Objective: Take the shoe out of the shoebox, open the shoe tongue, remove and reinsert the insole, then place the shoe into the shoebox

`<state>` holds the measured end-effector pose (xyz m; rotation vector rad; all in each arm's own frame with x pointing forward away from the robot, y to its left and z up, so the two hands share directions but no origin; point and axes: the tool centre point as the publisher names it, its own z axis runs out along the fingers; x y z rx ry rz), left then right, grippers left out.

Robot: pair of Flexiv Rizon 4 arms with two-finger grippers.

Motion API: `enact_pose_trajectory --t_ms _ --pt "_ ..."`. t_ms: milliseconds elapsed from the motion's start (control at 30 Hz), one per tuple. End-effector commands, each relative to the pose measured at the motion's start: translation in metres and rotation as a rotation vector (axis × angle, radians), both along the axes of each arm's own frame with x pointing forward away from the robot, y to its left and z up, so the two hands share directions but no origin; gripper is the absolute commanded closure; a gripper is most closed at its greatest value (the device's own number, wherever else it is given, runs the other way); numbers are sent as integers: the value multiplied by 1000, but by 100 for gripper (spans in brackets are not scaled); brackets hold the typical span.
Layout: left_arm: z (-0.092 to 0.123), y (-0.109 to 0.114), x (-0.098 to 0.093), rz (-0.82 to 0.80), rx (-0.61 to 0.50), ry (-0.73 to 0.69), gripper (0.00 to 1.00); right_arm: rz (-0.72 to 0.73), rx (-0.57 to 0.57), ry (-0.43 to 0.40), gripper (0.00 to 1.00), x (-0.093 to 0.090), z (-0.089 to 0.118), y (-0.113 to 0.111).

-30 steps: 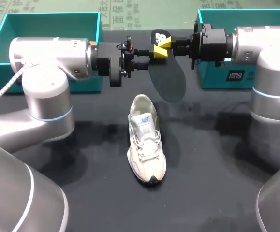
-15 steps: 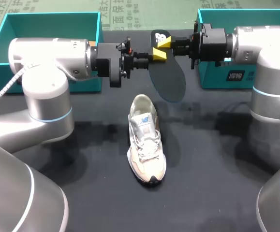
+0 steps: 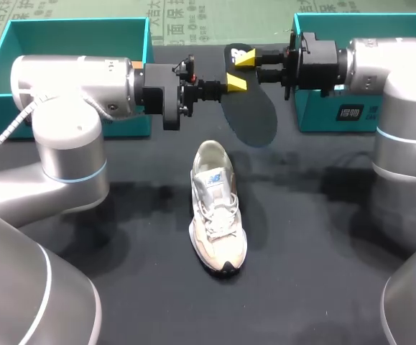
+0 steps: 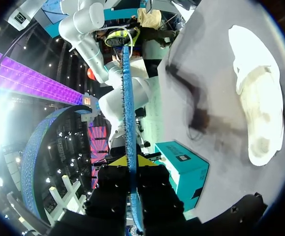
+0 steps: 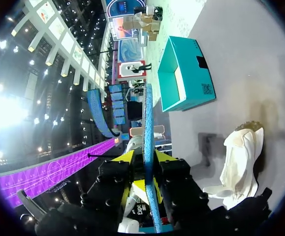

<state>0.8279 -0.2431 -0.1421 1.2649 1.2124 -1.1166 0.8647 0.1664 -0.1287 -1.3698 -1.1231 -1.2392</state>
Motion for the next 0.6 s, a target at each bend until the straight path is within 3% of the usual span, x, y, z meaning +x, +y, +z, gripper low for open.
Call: enact_pose_trajectory --t_ms 33,267,433,600 --pt "7 16 -7 13 30 19 100 -16 18 -22 0 -14 0 -12" --pt "15 43 -9 -10 25 227 100 -7 18 -77 0 -30 0 -32" --pt "13 60 1 -22 -16 628 100 -15 17 -89 0 -33 0 -38" --pt "14 61 2 -17 21 627 100 -15 17 -89 0 -33 0 -38"
